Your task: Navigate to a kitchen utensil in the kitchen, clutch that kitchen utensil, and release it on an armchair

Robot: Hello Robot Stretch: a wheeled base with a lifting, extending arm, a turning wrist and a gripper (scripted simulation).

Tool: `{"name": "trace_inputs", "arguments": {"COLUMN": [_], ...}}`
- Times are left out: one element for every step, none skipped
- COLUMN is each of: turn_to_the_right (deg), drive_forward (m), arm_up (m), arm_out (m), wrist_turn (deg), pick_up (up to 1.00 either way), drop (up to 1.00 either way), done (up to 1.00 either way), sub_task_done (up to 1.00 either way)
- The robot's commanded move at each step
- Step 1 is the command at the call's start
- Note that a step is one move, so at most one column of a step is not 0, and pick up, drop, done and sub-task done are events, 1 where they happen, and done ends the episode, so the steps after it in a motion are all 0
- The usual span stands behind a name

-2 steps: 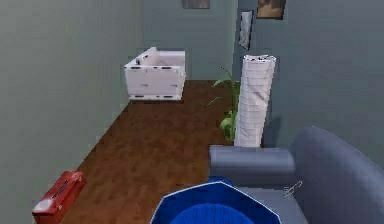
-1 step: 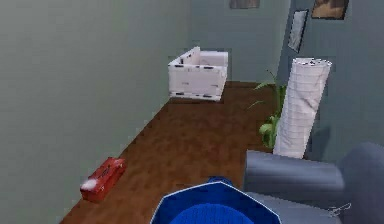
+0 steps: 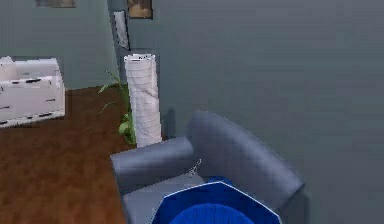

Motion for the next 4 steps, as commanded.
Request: {"name": "trace_inputs", "arguments": {"turn_to_the_right": [9.0, 15.0, 0.0, -45.0], "drive_forward": [0.00, 0.00, 0.15, 0.00], "arm_up": [0.00, 0.00, 0.00, 0.00], "arm_out": [0.00, 0.00, 0.00, 0.00], "wrist_turn": [0.0, 0.0, 0.0, 0.0], "pick_up": [0.00, 0.00, 0.00, 0.00], "drop": [0.00, 0.00, 0.00, 0.00], "done": [0.00, 0.00, 0.00, 0.00], "sub_task_done": [0.00, 0.00, 0.00, 0.00]}}
